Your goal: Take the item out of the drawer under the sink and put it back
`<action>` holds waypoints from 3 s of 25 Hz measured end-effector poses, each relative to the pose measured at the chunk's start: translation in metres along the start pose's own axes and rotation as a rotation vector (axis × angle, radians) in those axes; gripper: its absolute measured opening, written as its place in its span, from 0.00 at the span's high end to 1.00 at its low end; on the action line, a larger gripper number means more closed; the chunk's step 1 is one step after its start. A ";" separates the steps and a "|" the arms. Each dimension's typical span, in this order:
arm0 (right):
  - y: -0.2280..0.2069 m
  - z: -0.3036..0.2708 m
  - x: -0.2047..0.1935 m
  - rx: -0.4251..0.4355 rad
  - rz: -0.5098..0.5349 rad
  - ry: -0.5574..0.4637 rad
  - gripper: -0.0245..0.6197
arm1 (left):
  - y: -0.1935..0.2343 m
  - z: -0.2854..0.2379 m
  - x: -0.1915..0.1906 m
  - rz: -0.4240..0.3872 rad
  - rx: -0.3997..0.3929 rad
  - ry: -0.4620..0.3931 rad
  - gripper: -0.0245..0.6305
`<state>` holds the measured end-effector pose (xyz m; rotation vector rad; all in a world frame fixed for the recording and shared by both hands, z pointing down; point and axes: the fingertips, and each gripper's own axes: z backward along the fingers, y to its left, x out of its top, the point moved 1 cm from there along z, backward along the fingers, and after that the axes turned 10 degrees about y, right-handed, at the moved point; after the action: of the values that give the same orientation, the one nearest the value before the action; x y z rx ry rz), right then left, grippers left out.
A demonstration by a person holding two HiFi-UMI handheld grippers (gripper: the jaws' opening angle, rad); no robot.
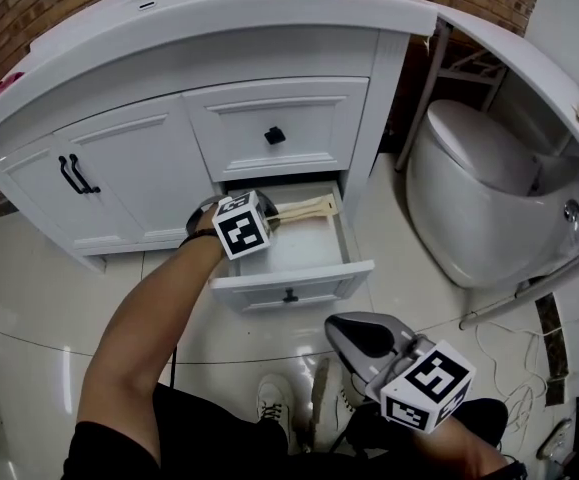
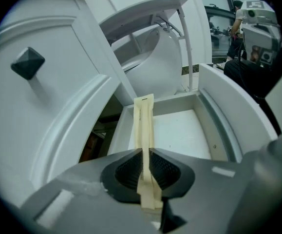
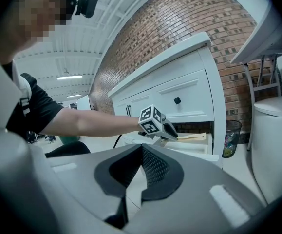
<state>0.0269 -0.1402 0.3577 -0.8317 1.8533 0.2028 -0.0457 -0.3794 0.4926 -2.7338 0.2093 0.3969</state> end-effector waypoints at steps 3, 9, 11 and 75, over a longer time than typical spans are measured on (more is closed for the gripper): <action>0.010 0.005 0.003 0.002 0.015 -0.013 0.96 | -0.003 0.028 -0.003 0.004 0.037 -0.027 0.89; 0.030 0.020 0.006 0.006 0.031 -0.049 0.96 | -0.022 0.105 0.002 0.049 0.128 -0.144 0.89; 0.036 0.025 0.007 0.006 0.034 -0.061 0.96 | -0.029 0.127 0.005 0.041 0.166 -0.165 0.89; 0.031 0.033 0.004 0.008 0.008 -0.127 0.96 | -0.205 0.260 -0.035 0.701 0.031 -0.842 0.88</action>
<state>0.0311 -0.1025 0.3327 -0.7884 1.7378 0.2479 -0.1023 -0.0888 0.3398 -2.1317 0.9018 1.6299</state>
